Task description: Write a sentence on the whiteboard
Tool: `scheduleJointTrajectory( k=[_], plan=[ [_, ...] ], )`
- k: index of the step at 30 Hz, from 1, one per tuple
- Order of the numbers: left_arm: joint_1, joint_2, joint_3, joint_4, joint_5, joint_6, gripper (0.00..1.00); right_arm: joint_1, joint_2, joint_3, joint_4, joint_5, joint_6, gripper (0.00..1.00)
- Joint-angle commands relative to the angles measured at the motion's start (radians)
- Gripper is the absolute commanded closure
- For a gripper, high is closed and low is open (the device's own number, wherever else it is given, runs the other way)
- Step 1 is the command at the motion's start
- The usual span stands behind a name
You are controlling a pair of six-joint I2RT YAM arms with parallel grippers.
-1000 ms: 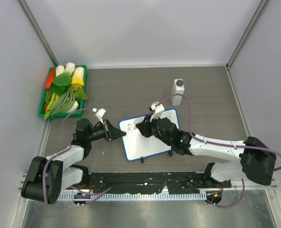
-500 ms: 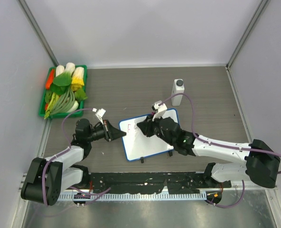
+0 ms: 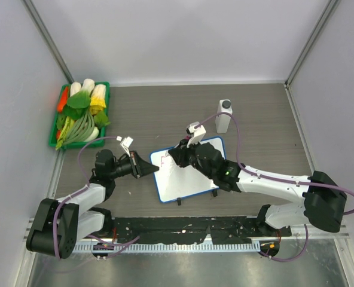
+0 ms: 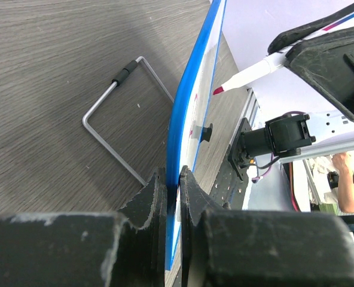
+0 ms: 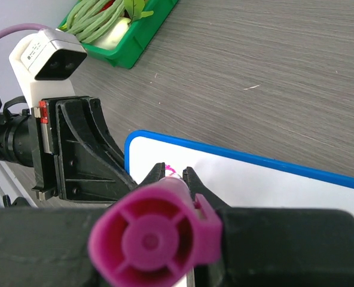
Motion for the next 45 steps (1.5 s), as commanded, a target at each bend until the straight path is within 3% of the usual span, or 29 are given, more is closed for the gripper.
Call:
scheduleJointTrajectory(
  k=[1,30,45],
  plan=[
    [0.003,-0.015,-0.011,0.001,-0.031,0.039,1.0,-0.002,0.021,0.057,0.037,0.017,-0.015,0.99],
    [0.001,-0.013,-0.008,-0.002,-0.031,0.041,1.0,-0.002,0.038,0.02,-0.009,0.069,-0.021,0.99],
    [0.001,-0.013,-0.008,-0.005,-0.031,0.041,1.0,-0.001,-0.081,-0.035,-0.001,0.088,-0.007,0.99]
  ],
)
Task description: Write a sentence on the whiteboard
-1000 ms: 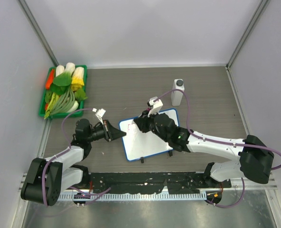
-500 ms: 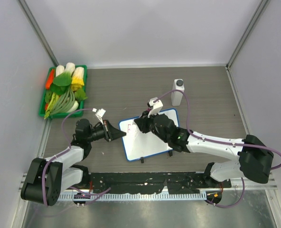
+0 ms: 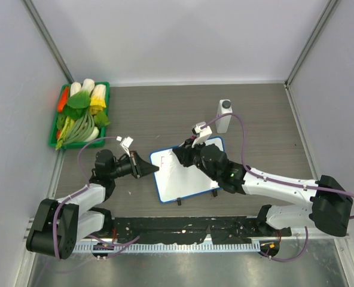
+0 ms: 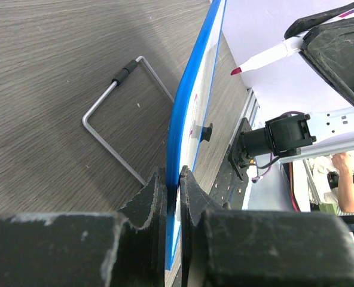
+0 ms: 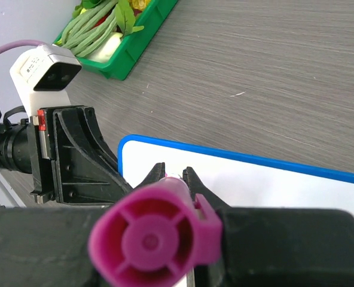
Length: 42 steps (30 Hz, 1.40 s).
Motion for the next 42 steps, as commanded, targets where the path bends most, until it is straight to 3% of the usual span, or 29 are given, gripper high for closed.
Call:
scheduleJointTrajectory(
  k=[1,35,42],
  plan=[
    [0.001,-0.008,-0.007,-0.001,-0.03,0.041,1.0,-0.002,-0.025,-0.011,-0.003,0.047,-0.005,0.99],
    [0.0,-0.015,-0.009,-0.004,-0.03,0.044,1.0,-0.002,0.03,-0.029,-0.057,-0.009,-0.002,0.99],
    [0.001,-0.017,-0.009,-0.005,-0.032,0.044,1.0,-0.002,0.001,-0.061,-0.075,0.038,0.009,0.99]
  ],
)
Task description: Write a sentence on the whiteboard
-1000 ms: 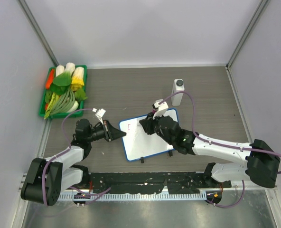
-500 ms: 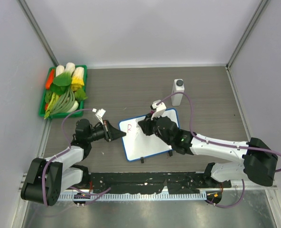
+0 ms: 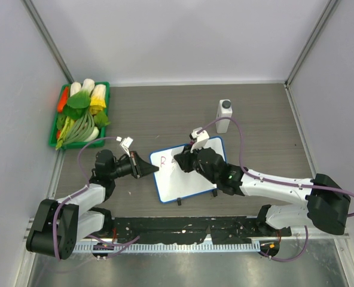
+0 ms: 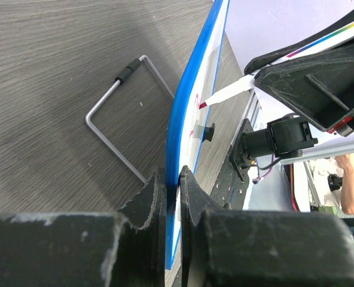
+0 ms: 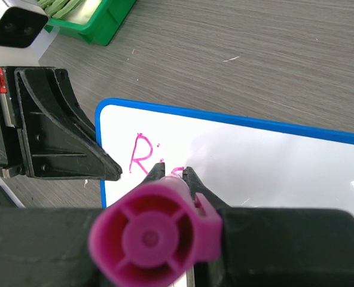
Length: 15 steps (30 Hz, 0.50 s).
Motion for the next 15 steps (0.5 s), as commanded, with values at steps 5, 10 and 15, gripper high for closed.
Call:
scheduleJointTrajectory(
  k=[5,10,15],
  plan=[
    [0.003,-0.014,-0.008,0.005,-0.027,0.043,1.0,-0.002,-0.04,-0.034,-0.045,0.05,-0.001,0.99],
    [0.003,-0.013,-0.008,0.006,-0.028,0.042,1.0,-0.002,-0.034,-0.034,-0.044,0.009,0.001,0.99],
    [0.003,-0.013,-0.009,0.008,-0.028,0.042,1.0,-0.001,-0.015,-0.041,-0.002,-0.029,0.011,0.99]
  ],
)
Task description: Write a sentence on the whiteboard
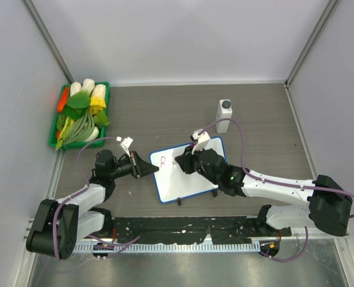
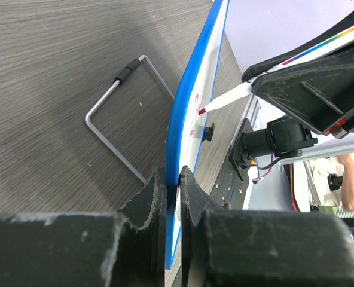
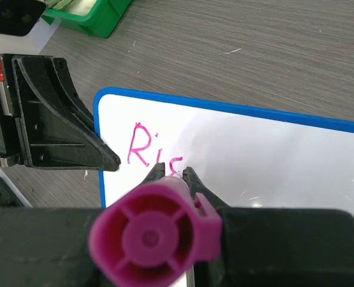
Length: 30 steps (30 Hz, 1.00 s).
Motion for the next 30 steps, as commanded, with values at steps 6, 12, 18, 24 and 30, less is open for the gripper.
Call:
scheduleJointTrajectory(
  k=[6,12,18,24,30],
  plan=[
    [0.001,-0.012,-0.007,0.008,-0.025,0.042,1.0,-0.003,0.021,-0.004,0.044,-0.018,0.031,0.99],
    [0.003,-0.012,-0.006,0.006,-0.025,0.042,1.0,-0.003,-0.03,-0.004,0.067,-0.024,0.045,0.99],
    [0.003,-0.012,-0.007,0.006,-0.024,0.043,1.0,-0.008,-0.088,-0.011,0.074,-0.026,0.045,0.99],
    [0.003,-0.01,-0.007,0.008,-0.025,0.042,1.0,-0.014,-0.073,0.015,0.011,0.042,0.005,0.99],
    [0.003,-0.013,-0.007,0.006,-0.025,0.042,1.0,-0.02,-0.04,0.01,0.008,0.028,0.005,0.99]
  ],
)
